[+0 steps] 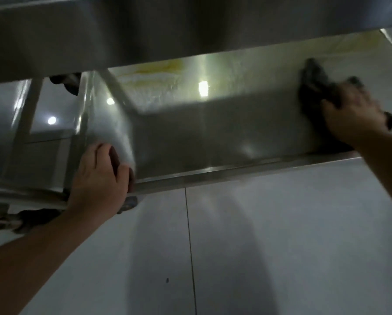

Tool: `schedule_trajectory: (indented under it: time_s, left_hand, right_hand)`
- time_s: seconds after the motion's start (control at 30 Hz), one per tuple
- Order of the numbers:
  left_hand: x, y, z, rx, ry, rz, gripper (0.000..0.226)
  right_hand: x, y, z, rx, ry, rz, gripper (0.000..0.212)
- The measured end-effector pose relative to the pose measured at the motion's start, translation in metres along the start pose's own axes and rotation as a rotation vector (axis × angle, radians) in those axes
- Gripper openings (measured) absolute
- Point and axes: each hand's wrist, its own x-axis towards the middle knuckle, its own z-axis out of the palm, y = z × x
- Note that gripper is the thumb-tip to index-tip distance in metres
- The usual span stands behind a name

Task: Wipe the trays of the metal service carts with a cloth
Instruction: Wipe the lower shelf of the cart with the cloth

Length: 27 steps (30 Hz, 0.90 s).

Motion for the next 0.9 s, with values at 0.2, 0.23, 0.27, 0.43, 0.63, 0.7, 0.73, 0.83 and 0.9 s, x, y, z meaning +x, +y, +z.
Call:
schedule_trajectory:
  time_s: [0.2,0.23,0.27,0.43,0.63,0.7,0.73,0.83,0.9]
  left_hand:
    - [-0.001,0.001,0.006,0.076,-0.007,-0.015,0.071]
    - [-0.001,0.000,0.006,0.085,-0.013,-0.013,0.070]
    - [-0.001,-0.001,0.007,0.093,-0.015,-0.011,0.068]
    - [-0.001,-0.002,0.006,0.086,-0.018,-0.008,0.067]
    - [0.000,-0.001,0.007,0.085,-0.017,-0.008,0.060]
    - [0.000,-0.003,0.008,0.081,-0.022,-0.010,0.056]
    - [0.000,-0.004,0.008,0.079,-0.023,-0.004,0.054]
    - [0.001,-0.006,0.008,0.073,-0.023,-0.010,0.055]
    - [0.001,-0.006,0.008,0.070,-0.025,-0.021,0.056]
  right_hand:
    - [0.032,-0.048,0.031,0.064,-0.087,0.461,0.075]
    - [0.022,-0.077,0.035,0.060,-0.063,0.419,0.076]
    - [0.009,-0.108,0.042,0.055,-0.013,0.339,0.077]
    - [-0.070,-0.275,0.076,0.002,0.017,-0.146,0.074]
    - [-0.121,-0.362,0.099,-0.080,-0.191,-0.855,0.069]
    - [-0.132,-0.349,0.098,-0.071,-0.228,-0.930,0.067]
    - [-0.136,-0.335,0.097,-0.070,-0.238,-0.947,0.067]
    - [-0.135,-0.270,0.086,-0.142,-0.233,-1.004,0.069]
    - [-0.121,-0.212,0.069,-0.182,-0.238,-0.968,0.072]
